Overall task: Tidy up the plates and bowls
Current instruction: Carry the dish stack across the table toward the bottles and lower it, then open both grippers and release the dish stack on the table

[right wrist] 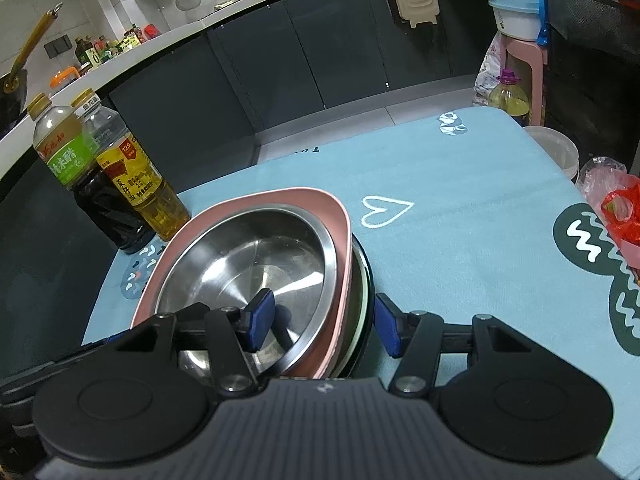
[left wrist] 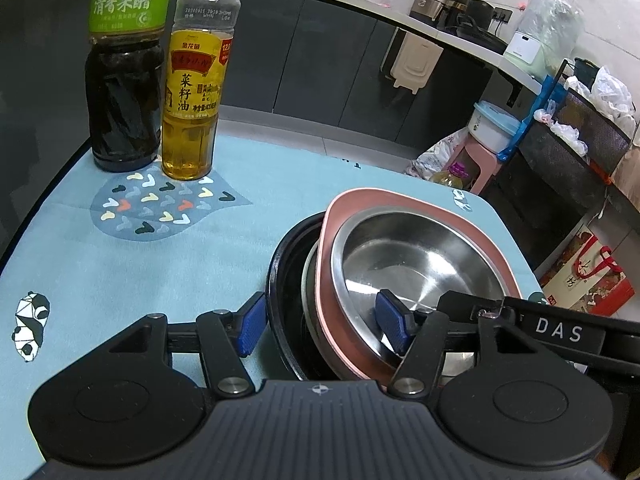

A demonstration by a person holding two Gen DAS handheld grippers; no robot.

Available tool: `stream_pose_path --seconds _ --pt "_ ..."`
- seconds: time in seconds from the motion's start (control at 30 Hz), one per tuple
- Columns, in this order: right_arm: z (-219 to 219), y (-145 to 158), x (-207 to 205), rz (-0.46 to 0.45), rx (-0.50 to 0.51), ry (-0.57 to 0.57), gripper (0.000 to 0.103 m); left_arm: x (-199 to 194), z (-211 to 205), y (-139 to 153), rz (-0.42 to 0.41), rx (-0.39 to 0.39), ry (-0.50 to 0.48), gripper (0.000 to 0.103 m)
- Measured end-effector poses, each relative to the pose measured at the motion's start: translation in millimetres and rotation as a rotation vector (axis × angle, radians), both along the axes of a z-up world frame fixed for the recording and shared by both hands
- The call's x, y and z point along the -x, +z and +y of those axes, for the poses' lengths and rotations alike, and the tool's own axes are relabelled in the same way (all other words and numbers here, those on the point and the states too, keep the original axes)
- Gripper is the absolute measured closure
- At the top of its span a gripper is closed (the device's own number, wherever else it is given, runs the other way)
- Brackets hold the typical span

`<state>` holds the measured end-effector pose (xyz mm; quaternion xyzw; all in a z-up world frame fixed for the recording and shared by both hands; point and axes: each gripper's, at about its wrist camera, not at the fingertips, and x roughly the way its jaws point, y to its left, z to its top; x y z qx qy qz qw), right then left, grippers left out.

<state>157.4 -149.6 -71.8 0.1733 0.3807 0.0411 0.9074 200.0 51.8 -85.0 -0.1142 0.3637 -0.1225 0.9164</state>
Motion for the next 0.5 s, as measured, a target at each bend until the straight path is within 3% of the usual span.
stream_pose_path --seconds 0.27,0.5 --pt "-3 0 -1 0.007 -0.023 -0.006 0.051 -5 6 -2 0.032 0.038 0.003 0.046" --pt "2 8 4 -0.031 0.03 0.0 0.05 -2 12 7 0.01 0.031 0.032 0.047"
